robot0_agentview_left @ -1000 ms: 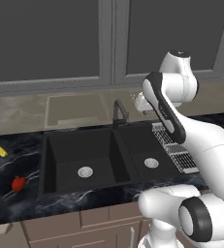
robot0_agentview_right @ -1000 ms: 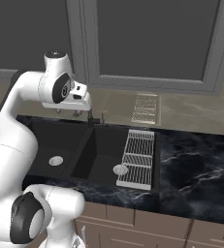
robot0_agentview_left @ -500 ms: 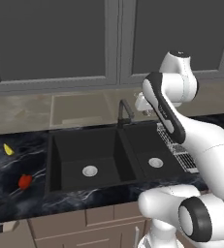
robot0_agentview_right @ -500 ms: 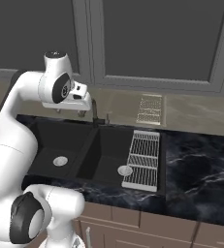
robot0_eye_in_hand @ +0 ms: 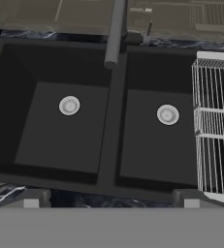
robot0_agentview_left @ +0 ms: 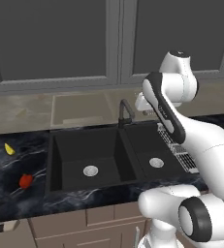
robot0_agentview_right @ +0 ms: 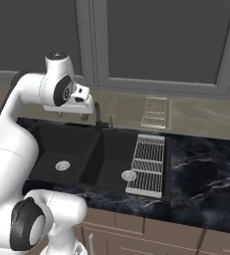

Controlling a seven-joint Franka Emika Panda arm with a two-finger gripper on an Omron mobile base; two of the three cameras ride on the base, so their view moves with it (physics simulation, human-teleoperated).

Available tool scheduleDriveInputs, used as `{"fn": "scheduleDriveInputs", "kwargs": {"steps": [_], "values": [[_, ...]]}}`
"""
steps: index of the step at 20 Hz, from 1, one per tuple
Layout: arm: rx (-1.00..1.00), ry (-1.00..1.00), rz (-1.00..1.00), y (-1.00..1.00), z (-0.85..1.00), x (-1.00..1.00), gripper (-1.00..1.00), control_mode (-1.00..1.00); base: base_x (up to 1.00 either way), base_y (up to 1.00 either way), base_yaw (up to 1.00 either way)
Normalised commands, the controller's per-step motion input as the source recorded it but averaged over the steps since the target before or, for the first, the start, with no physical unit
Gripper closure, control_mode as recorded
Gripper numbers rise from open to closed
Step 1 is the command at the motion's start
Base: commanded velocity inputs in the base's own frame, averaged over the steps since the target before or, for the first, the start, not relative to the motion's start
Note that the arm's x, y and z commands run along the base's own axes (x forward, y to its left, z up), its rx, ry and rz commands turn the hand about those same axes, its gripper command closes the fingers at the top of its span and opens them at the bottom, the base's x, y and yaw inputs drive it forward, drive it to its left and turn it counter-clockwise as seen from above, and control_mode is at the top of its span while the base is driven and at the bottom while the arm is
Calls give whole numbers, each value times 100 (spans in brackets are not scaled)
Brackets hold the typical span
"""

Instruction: Turn on the sink faucet. Then move the bell pepper from the counter to the sink. Turn off the sink. Move the vegetable from the sink to the pot next to the stove. Finally move the pot to the rear left burner.

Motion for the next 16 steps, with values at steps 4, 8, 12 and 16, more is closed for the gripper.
{"fn": "scheduleDriveInputs", "kwargs": {"steps": [4,8,12,16], "values": [[0,0,0,0,0,0,-100,100,31,6,0],[0,0,0,0,0,0,-100,100,31,0,0],[0,0,0,0,0,0,-100,100,40,1,0],[0,0,0,0,0,0,-100,100,44,8,0]]}}
